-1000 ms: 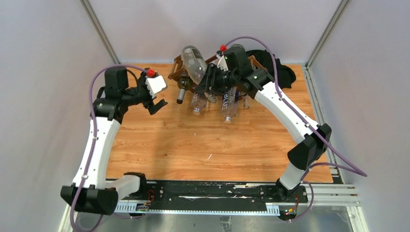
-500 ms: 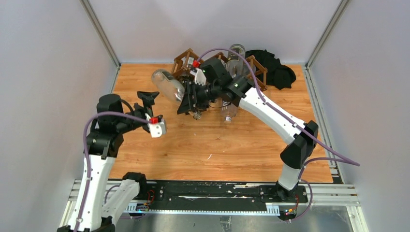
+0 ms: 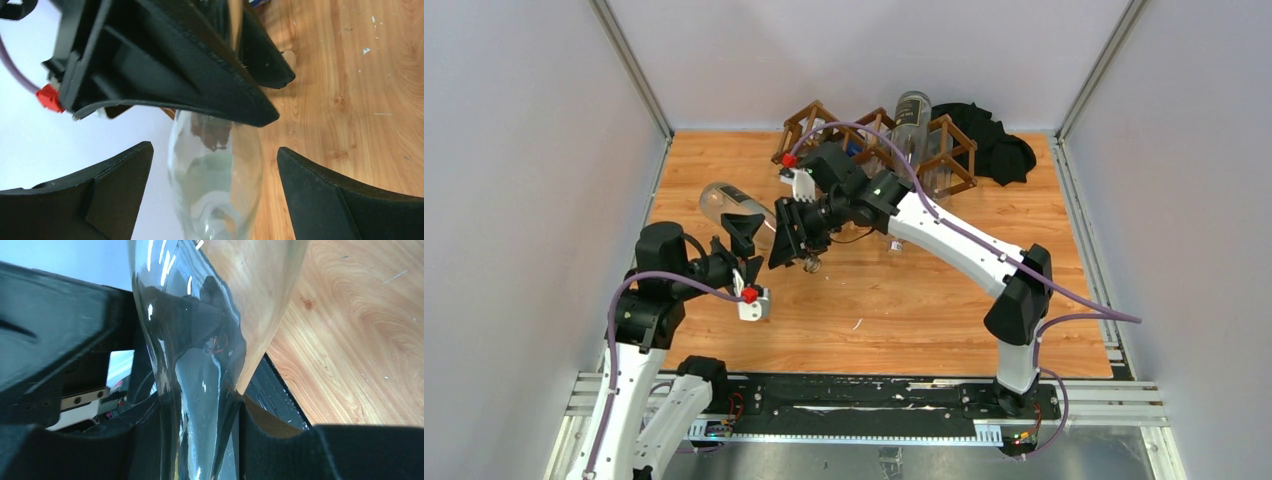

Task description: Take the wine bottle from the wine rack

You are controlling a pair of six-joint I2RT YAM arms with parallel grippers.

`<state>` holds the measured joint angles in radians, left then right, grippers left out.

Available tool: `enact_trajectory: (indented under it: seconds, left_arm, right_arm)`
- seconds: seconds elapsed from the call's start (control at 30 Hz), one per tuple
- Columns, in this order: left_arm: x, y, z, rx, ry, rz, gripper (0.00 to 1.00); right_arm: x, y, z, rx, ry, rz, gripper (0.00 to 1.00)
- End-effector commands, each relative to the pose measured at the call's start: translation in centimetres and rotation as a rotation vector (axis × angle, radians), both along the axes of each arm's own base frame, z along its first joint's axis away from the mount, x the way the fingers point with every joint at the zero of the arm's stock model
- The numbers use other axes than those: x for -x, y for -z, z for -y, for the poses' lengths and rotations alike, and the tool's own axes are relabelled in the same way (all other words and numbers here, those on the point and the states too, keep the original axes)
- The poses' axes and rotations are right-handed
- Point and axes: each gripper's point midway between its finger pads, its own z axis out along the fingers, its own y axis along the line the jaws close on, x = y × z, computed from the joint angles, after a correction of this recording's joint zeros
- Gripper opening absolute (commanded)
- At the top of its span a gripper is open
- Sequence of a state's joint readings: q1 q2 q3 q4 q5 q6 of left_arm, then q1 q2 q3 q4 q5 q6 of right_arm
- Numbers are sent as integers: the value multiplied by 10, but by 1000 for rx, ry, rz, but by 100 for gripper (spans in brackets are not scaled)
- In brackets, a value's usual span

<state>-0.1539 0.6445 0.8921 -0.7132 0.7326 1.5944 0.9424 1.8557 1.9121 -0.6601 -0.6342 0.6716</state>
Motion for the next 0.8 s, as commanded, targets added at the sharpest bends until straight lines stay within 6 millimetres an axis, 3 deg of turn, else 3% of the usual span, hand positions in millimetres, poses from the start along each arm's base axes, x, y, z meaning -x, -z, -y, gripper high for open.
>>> enact_trajectory:
  seconds: [0.0, 0.2, 0.3, 0.4, 0.6, 0.77]
  left_arm:
    - [7, 11, 3, -39, 47, 45, 100]
    - [12, 15, 6, -27, 69, 40, 97]
    - [15, 19, 7, -37, 83, 54, 90]
    - [15, 21, 6, -42, 80, 58, 70]
    - [17, 24, 7, -47, 92, 80, 21]
    - [7, 21, 5, -26, 58, 147, 0]
  right_arm:
    - [19, -81, -18, -271, -154, 205, 0]
    - [40, -76, -23, -280, -234, 207, 0]
    - [54, -78, -24, -299, -291, 218, 0]
    - [59, -74, -22, -298, -314, 220, 0]
    - [55, -66, -25, -283, -310, 215, 0]
    - [34, -53, -18, -248, -255, 175, 43]
